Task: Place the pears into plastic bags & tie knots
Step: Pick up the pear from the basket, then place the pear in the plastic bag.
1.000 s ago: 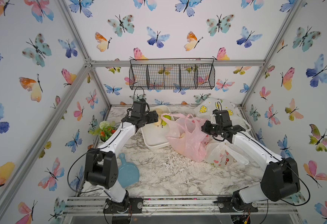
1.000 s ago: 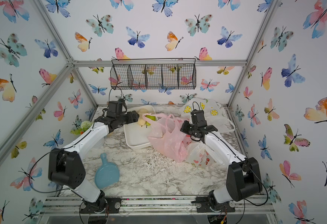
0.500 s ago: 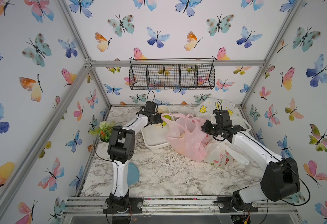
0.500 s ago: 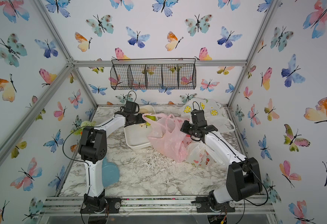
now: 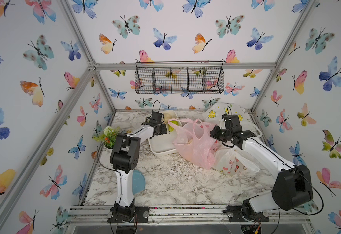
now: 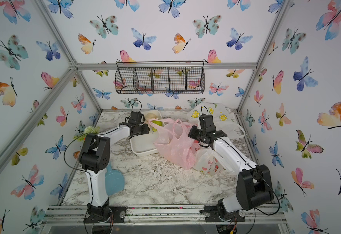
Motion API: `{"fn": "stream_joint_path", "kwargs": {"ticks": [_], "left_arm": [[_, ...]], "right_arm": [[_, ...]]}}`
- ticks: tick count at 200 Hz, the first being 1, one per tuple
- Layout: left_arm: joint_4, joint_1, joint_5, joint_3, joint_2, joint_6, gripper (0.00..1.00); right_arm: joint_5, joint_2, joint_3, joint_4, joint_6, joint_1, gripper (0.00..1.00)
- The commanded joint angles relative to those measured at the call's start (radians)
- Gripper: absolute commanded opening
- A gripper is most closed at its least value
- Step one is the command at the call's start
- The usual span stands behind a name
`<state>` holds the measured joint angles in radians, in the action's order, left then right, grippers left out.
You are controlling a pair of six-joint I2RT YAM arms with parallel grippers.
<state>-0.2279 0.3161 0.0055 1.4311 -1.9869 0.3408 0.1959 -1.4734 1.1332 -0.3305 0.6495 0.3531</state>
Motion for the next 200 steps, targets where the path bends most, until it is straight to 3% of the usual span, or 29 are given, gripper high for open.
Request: {"fn": "stream_joint_path", "kwargs": {"ticks": [1, 46, 72, 118, 162, 180, 200], "left_arm": [[0.009, 0.003, 0.046, -0.056, 0.214, -0.019, 0.43], [-0.239, 0.031, 0.176, -0.162, 0.503, -0.071, 0.43], [-0.214, 0.137, 0.229, -0.174, 0.567, -0.046, 0.44], [-0.071, 0.227, 0.245, -0.107, 0.373, 0.004, 0.43], [-0.088, 0.319, 0.376, 0.048, 0.119, 0.009, 0.43], [-0.1, 0.389, 0.428, 0.094, 0.093, -0.043, 0.53], [-0.158, 0.401, 0.457, 0.096, 0.119, -0.096, 0.75]], "right_arm": [[-0.004, 0.007, 0.0, -0.007, -0.012, -0.003, 0.03], [-0.013, 0.015, -0.007, 0.001, -0.002, -0.004, 0.03], [-0.012, 0.013, -0.01, -0.002, 0.001, -0.003, 0.03], [-0.011, 0.037, -0.013, -0.005, 0.011, -0.003, 0.03], [-0.028, 0.061, -0.011, -0.018, 0.004, -0.003, 0.03], [-0.027, 0.064, -0.019, -0.013, 0.006, -0.003, 0.02], [-0.031, 0.065, -0.025, -0.013, 0.001, -0.003, 0.02]]}}
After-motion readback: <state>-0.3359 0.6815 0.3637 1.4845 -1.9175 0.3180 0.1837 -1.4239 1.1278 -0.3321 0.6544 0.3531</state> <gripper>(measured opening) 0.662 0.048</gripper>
